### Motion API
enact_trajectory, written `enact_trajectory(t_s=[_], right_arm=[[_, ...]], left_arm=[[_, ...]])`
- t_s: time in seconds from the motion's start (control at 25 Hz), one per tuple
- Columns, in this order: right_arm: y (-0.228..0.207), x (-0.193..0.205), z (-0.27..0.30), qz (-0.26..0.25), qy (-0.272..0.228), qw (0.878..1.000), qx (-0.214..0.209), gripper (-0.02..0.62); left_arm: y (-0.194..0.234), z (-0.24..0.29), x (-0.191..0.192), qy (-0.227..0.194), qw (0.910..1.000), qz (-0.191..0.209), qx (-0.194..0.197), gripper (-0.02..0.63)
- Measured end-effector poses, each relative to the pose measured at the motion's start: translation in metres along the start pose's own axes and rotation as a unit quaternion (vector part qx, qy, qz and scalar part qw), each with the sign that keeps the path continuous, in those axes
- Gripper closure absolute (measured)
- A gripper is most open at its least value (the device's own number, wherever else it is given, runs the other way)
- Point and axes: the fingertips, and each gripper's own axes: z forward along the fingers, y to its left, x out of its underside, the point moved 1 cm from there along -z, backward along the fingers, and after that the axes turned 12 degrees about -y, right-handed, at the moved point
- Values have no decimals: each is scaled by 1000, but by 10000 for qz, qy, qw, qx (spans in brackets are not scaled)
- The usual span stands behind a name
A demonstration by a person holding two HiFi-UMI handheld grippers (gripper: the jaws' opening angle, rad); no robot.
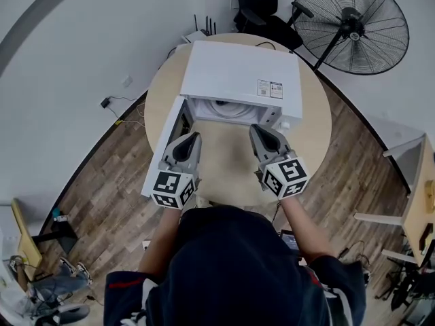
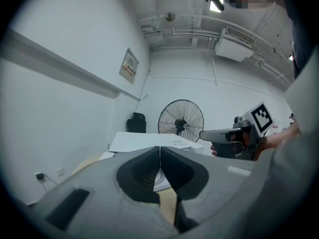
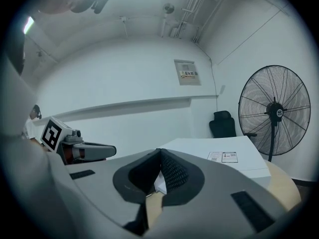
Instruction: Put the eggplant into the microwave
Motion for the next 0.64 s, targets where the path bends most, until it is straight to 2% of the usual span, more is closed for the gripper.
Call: enact_trajectory(t_s=[0.64], right_arm=[[-13,3,-2,-129,41,9999,96,583]], left_arm=[[5,7,1,6,10000,-6,-39,586]])
